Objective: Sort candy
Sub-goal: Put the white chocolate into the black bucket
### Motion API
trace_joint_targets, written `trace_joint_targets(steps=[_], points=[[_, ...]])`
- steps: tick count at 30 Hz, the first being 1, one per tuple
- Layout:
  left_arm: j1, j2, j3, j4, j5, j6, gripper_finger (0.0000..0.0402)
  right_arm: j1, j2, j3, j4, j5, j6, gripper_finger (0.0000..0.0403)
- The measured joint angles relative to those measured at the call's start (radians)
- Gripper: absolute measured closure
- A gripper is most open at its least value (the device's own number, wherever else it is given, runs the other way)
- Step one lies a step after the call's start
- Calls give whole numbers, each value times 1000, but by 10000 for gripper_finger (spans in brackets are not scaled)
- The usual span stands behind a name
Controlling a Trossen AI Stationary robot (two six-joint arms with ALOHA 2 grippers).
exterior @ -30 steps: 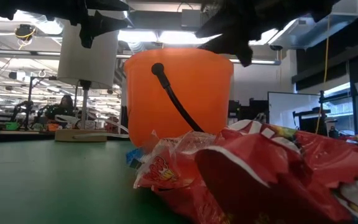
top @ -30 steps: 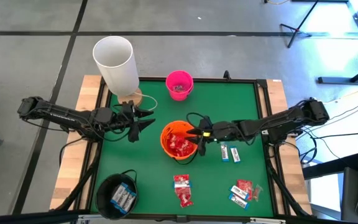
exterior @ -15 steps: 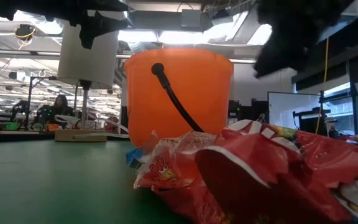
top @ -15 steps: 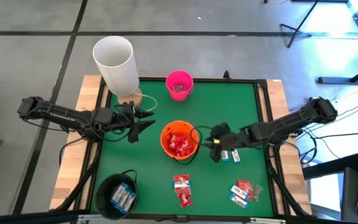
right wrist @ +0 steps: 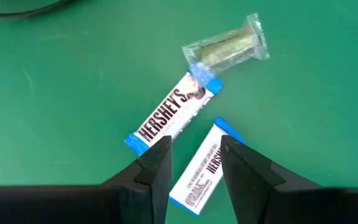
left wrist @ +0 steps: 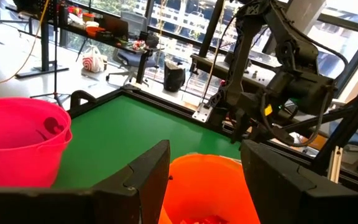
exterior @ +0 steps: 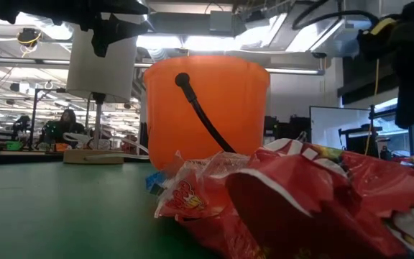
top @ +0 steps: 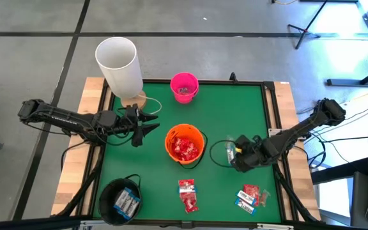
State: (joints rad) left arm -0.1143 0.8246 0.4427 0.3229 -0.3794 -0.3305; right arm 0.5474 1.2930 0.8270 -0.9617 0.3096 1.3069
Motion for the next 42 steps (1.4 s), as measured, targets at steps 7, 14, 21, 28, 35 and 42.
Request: trace_joint_targets(steps=[7, 14, 21, 28, 35, 42], points=[[-1, 0, 0, -2, 0, 0, 214, 18, 0, -81, 21, -27, 127, 269], [-1, 0, 0, -57, 0, -3, 214, 18, 0, -213, 157, -125, 178, 253], [0, 0, 0, -87, -1, -9, 214, 15, 0, -236, 232, -137, 185, 179], [0, 0, 0, -88, -1, -10, 214, 15, 12, -236, 237, -126, 233, 124], [0, 0, 0, -95, -1, -10, 214, 15, 20, -236, 295, -136, 234, 118], [0, 0, 0, -106, -2, -10, 214, 15, 18, -236, 341, -130, 235, 118]])
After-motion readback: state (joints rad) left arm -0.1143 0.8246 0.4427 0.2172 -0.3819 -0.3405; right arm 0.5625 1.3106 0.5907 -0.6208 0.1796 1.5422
